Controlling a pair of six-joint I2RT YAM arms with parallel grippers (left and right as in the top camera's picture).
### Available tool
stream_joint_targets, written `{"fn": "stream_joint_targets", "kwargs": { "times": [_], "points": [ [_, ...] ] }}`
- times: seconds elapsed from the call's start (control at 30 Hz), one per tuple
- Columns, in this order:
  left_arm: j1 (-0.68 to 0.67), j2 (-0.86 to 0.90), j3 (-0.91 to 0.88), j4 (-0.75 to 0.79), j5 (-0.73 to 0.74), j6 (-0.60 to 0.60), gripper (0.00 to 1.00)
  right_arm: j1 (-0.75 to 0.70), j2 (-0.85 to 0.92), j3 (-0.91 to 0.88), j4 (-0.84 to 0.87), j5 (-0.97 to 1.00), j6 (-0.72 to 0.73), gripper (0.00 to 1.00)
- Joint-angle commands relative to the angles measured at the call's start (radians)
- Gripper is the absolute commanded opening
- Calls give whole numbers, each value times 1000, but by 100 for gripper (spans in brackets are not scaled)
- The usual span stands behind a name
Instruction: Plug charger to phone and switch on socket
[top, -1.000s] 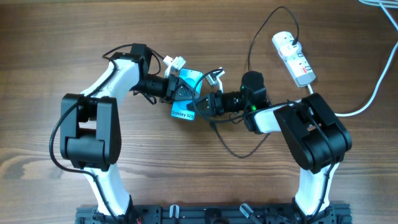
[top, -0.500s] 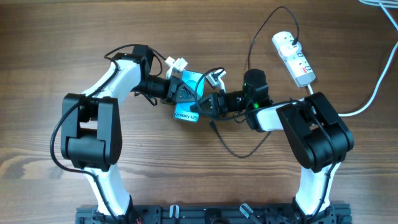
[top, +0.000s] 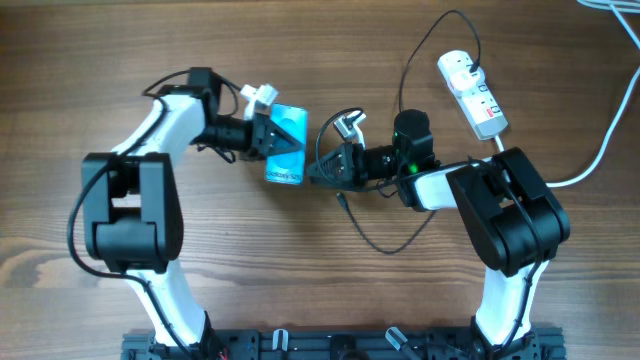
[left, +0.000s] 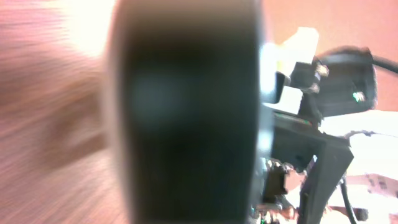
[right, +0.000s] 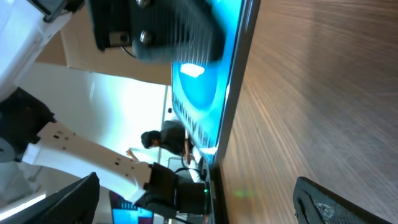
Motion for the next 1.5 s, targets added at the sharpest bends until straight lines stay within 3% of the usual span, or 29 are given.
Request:
{"fn": "stream_joint_targets", "kwargs": {
  "times": [0.0, 0.17, 0.33, 0.67, 1.27, 1.47],
  "points": [
    [34, -4, -1, 27, -152, -154, 4, -4, 5, 2, -85, 117, -163, 100],
    [26, -4, -1, 48, -389, -282, 4, -4, 5, 2, -294, 272, -366, 100],
    [-8, -5, -1, 40, -769, -517, 4, -3, 5, 2, -340, 332, -408, 100],
    [-196, -7, 66, -32, -1266, -574, 4, 9, 5, 2, -384, 376, -443, 100],
    [-233, -6, 64, -63, -1251, -634, 17, 9, 5, 2, -385, 376, -448, 100],
    [-233, -6, 64, -84, -1180, -661, 18, 9, 5, 2, -385, 376, -448, 100]
  ]
}}
